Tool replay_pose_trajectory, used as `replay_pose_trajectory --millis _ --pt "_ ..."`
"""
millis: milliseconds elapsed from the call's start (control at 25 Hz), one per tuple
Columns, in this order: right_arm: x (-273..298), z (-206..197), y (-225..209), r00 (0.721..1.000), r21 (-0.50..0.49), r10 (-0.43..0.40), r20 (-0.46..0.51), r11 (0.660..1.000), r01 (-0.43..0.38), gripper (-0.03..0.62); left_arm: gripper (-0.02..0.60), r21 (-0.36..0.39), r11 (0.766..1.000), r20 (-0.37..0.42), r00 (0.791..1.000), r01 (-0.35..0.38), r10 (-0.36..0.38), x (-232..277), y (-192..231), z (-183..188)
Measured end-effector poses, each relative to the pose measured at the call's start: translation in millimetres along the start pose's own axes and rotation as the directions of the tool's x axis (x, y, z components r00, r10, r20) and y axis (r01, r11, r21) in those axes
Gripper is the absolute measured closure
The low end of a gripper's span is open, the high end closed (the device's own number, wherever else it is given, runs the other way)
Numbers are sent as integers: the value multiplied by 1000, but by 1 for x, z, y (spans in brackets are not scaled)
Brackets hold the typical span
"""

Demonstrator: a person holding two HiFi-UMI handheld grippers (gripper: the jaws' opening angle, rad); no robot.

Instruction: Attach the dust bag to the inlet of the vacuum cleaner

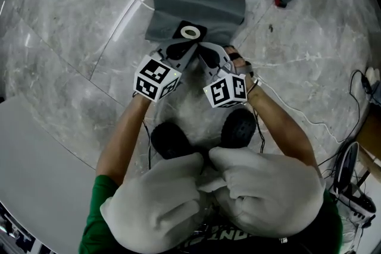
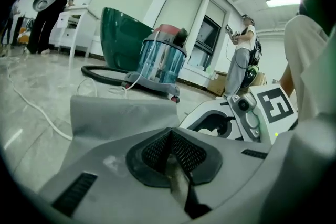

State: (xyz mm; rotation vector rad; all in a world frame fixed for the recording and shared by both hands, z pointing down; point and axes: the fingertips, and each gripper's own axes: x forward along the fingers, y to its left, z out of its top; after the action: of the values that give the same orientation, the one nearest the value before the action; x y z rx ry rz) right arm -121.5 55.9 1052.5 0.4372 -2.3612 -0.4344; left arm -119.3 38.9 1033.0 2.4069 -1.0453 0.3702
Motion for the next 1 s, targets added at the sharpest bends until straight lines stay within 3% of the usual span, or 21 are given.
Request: replay_pose_trajectory --millis 200,360,600,760,1000 --pt "-16 12 -35 999 133 10 48 991 -17 574 581 205 977 26 998 -60 56 -27 18 35" --pt "-30 23 -58 996 163 21 84 986 -35 576 581 288 949 44 991 -132 124 -43 40 61" --pt "-42 31 -65 994 182 26 105 982 -45 576 574 349 936 -48 997 -43 63 -34 33 53" --pt "-49 30 -73 993 220 10 115 975 -36 576 574 363 932 -66 998 15 9 -29 20 51" --pt "-58 28 -75 990 189 23 136 981 -49 576 572 370 925 -105 993 83 -47 -20 14 51"
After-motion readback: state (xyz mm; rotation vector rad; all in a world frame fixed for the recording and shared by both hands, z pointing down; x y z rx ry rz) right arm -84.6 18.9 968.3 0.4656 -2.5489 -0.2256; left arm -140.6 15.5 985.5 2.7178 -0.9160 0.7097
